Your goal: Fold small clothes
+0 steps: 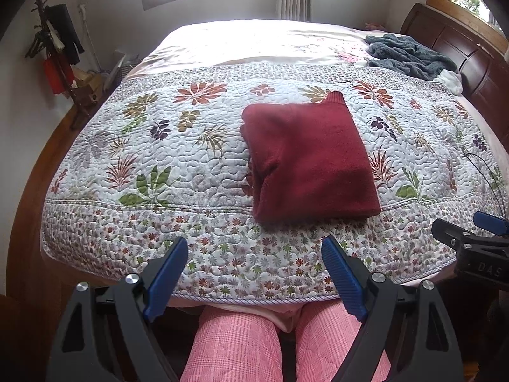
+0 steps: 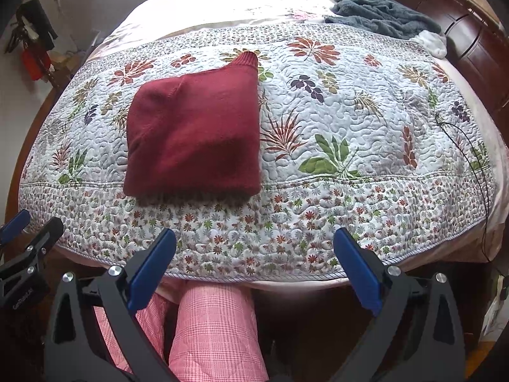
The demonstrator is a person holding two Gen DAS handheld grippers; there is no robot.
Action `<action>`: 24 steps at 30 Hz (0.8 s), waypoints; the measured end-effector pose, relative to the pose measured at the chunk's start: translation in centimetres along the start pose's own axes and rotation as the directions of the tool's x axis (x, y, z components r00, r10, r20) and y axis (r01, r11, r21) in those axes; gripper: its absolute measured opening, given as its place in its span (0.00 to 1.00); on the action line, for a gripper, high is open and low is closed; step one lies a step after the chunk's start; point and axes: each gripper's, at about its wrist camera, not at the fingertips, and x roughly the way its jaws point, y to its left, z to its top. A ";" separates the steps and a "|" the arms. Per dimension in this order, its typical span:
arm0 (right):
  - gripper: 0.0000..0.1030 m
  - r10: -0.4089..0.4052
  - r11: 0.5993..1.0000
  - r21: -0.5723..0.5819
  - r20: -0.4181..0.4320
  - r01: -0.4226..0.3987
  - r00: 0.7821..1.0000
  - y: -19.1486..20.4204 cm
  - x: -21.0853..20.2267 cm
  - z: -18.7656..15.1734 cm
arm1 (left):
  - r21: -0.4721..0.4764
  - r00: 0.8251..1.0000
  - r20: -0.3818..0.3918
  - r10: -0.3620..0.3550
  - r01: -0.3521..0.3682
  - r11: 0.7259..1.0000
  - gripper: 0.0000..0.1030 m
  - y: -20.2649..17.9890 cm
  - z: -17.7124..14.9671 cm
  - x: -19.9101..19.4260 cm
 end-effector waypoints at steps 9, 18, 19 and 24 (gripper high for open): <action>0.95 0.006 1.000 0.004 -0.011 -0.006 1.000 -0.2 0.7 0.5 | 0.008 1.000 -0.015 0.013 -0.012 1.000 0.84 -0.5 0.1 0.9; 0.95 0.018 1.000 0.010 -0.023 -0.018 1.000 -0.4 1.3 0.6 | 0.016 1.000 -0.022 0.016 -0.016 1.000 0.84 -0.7 0.2 1.3; 0.95 0.020 1.000 0.011 -0.023 -0.020 1.000 -0.4 1.3 0.6 | 0.015 1.000 -0.022 0.017 -0.017 1.000 0.84 -0.7 0.2 1.4; 0.95 0.011 1.000 0.007 -0.011 -0.011 1.000 -0.3 1.3 0.7 | 0.012 1.000 -0.022 0.018 -0.018 1.000 0.84 -0.6 0.3 1.5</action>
